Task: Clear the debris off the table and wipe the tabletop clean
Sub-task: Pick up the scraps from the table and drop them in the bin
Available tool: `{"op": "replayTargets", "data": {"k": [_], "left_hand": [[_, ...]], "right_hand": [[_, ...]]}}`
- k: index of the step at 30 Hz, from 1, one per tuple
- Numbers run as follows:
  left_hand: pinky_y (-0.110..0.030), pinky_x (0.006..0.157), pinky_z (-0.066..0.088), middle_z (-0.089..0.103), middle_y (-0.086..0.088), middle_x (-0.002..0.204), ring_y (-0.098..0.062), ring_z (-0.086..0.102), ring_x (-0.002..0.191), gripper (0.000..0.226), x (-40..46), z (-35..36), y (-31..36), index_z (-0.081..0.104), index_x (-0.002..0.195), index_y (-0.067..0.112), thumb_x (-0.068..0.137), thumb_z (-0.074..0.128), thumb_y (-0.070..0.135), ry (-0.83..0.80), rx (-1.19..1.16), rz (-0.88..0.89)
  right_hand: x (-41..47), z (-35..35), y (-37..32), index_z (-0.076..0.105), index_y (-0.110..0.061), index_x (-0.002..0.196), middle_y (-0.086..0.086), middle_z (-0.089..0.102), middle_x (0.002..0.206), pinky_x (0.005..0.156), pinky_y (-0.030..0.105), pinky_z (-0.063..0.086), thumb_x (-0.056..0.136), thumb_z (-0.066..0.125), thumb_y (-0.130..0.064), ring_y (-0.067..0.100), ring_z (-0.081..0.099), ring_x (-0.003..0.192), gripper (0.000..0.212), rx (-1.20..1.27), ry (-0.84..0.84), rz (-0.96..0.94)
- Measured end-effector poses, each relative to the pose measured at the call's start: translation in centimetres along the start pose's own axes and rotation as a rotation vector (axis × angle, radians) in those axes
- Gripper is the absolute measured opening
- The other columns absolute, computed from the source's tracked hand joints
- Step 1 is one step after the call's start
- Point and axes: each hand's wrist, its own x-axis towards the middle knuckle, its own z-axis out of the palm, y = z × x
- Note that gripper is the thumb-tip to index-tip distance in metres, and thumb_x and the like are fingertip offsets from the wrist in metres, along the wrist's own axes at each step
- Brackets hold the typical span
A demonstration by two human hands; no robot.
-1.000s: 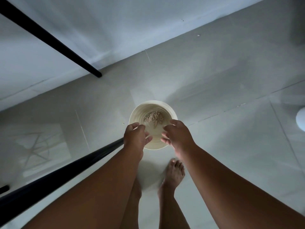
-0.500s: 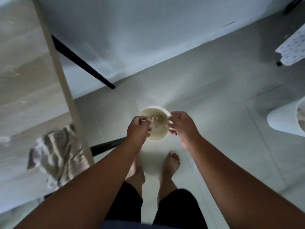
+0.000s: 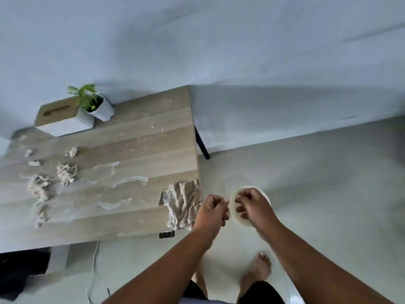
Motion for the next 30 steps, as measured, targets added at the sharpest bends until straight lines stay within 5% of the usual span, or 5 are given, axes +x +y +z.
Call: {"op": "replayTargets", "data": {"k": [6,10,18,23,30], "left_hand": [[-0.026,0.05,0.045,0.065,-0.001,0.065,-0.009,0.055,0.05,0.021,-0.3,-8.6,1.2,0.062,0.091,0.01,0.101,0.066,0.028,0.06,-0.078,0.083],[-0.025,0.05,0.043,0.065,0.0,0.069,-0.008,0.056,0.053,0.019,0.3,-15.9,0.3,0.058,0.086,0.013,0.101,0.065,0.023,0.156,-0.147,0.138],[-0.024,0.055,0.046,0.065,-0.002,0.081,-0.005,0.06,0.061,0.018,-0.1,-32.8,-5.0,0.059,0.092,0.016,0.101,0.065,0.03,0.293,-0.176,0.142],[-0.037,0.073,0.05,0.067,-0.001,0.08,-0.016,0.063,0.074,0.021,-0.1,-41.6,-8.8,0.063,0.096,0.018,0.098,0.066,0.039,0.376,-0.185,0.109],[-0.031,0.063,0.046,0.068,0.008,0.073,-0.012,0.06,0.068,0.022,-0.2,-49.9,-13.2,0.063,0.086,0.028,0.093,0.069,0.047,0.581,-0.083,0.049]], "right_hand": [[-2.3,6.4,-4.1,0.065,-0.027,0.099,-0.007,0.076,0.086,0.054,0.022,0.052,0.095,0.064,-0.021,0.011,0.073,0.069,0.008,-0.164,-0.04,-0.13],[-3.2,12.4,-5.2,0.067,-0.025,0.097,0.001,0.074,0.093,0.068,0.035,0.057,0.094,0.066,-0.022,0.02,0.071,0.08,0.004,-0.279,-0.027,-0.219],[-5.5,27.5,-4.6,0.064,-0.021,0.095,0.002,0.072,0.09,0.053,0.026,0.052,0.096,0.066,-0.015,0.006,0.067,0.059,0.007,-0.34,-0.106,-0.293],[-6.2,35.5,-3.6,0.066,-0.026,0.095,-0.002,0.069,0.083,0.072,0.045,0.059,0.095,0.068,-0.02,0.01,0.069,0.065,0.007,-0.437,-0.114,-0.385],[-6.3,42.3,-2.7,0.064,-0.029,0.1,-0.001,0.07,0.092,0.081,0.047,0.06,0.095,0.067,-0.022,0.02,0.072,0.08,0.009,-0.587,-0.165,-0.45]]}}
